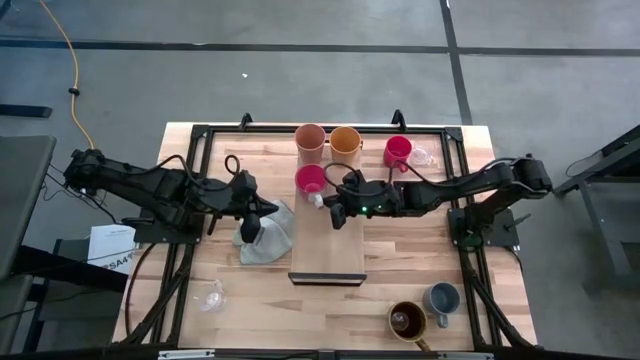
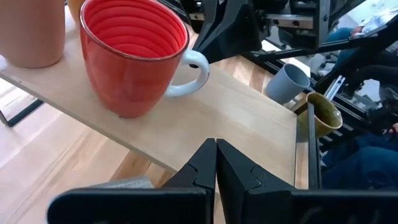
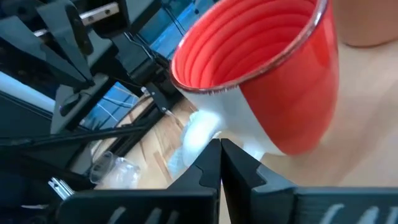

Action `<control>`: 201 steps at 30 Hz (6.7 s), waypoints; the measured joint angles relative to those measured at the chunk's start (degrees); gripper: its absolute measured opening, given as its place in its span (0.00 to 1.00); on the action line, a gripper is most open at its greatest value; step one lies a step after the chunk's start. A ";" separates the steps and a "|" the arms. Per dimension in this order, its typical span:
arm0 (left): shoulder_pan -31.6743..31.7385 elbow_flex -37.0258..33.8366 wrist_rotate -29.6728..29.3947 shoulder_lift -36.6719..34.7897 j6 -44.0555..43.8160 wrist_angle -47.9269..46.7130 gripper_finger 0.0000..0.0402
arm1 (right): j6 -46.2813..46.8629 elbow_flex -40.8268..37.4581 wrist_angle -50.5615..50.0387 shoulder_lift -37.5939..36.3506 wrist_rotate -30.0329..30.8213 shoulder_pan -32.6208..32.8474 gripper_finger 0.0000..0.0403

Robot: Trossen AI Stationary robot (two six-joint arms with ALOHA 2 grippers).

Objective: Stack small to large cups/mugs on shelf
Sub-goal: Put the pink mug on the shelf, then put the brown mug on the shelf

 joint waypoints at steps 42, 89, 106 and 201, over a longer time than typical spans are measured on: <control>0.02 0.00 -0.79 0.00 1.59 -1.68 0.00 | 4.41 0.00 8.20 5.38 -2.55 -3.13 0.00; 0.00 0.02 1.03 -0.46 1.10 -1.60 0.00 | -1.21 0.02 1.17 1.49 -5.23 -8.09 0.00; 0.02 0.02 0.89 -4.85 1.46 -1.04 0.00 | -1.68 0.00 -10.58 -7.51 -10.25 -0.16 0.00; -0.02 5.29 -6.14 -8.66 16.40 15.07 0.35 | 67.33 26.51 -60.25 20.46 -16.53 54.12 0.67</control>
